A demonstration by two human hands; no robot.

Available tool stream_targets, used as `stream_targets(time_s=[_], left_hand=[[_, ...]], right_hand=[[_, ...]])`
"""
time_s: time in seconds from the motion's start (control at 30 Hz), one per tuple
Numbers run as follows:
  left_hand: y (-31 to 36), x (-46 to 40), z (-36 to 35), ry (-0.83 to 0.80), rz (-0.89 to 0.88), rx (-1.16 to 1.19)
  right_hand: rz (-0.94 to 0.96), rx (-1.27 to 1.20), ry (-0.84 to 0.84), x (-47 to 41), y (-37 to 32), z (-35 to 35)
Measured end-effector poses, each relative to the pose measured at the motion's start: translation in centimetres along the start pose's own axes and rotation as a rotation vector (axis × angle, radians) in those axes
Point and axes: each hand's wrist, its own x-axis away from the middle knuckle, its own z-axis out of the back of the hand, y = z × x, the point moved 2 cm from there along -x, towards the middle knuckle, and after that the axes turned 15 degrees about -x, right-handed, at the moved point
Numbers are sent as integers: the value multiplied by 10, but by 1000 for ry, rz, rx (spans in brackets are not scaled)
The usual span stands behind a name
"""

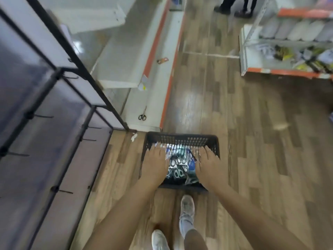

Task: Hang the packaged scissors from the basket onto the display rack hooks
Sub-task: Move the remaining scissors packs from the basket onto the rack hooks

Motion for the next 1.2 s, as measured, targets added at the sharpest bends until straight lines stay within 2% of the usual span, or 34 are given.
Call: stream_targets(time_s=[0.2,0.3,0.4,0.57,0.9,1.03,1.2], left_hand=[[39,-57,-73,-122,-16,78],[57,-78,-120,-193,-40,96],[70,-91,-172,-264,-68,105],[78,-120,-265,-338,-72,118],[96,-235,-417,-253,-43,232],[103,-274,-451,-192,62,345],[116,-303,-468,-116,63,52]], right_hand=[[-96,-69,-124,-37,86,-73],[-151,-104,-123,-46,124,-111],[-203,-91,-207,-52,152,-156],[-266,-139,-230,-76,186,-245],[-214,-187,-240,-189,219,-393],[-181,-142,-200,-230,232,-426],[-72,-52,-178,-262,237,-451]])
